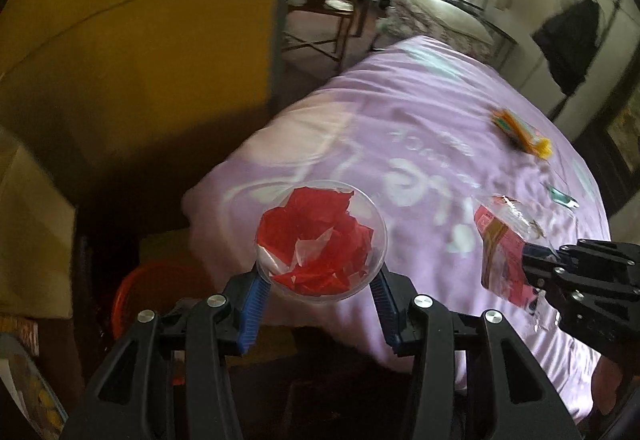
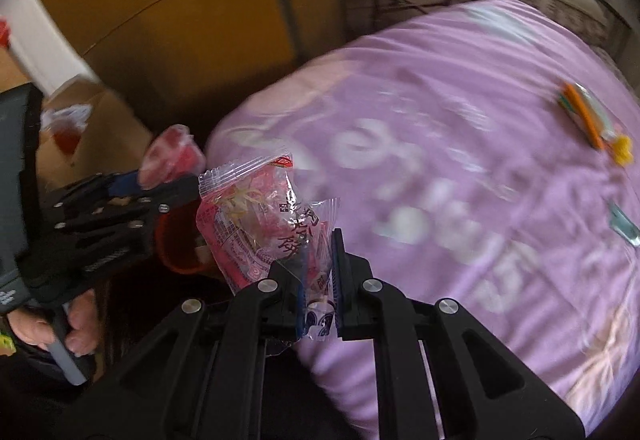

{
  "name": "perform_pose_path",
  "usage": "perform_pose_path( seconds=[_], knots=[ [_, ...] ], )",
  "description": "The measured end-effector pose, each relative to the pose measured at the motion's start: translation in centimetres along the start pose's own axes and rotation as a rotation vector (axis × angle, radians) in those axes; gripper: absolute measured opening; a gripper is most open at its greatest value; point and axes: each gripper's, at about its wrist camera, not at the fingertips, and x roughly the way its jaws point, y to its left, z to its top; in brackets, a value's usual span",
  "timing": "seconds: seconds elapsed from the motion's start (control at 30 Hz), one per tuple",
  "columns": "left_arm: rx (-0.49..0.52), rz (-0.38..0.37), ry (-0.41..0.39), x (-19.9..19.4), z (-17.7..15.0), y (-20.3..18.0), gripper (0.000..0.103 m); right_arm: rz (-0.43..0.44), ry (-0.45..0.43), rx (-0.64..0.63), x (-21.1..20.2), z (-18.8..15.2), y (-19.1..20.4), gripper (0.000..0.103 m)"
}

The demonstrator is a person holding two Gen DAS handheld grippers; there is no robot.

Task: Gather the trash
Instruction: 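Carry the cup and snack wrapper over the red wastebasket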

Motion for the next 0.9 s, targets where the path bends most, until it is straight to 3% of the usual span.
perform_pose_path(
  seconds=[0.5, 0.9],
  knots=[
    [-0.232, 0.122, 0.108, 2.4, -4.9, 14.6, 0.048, 0.148, 0.134, -0.203, 8.1, 2.0, 13.6, 0.012],
    [-0.345, 0.169, 0.216, 8.3, -8.2, 20.9, 0.047, 0.162, 0.262, -0.313, 16.8, 1.9, 19.2, 0.012]
  ],
)
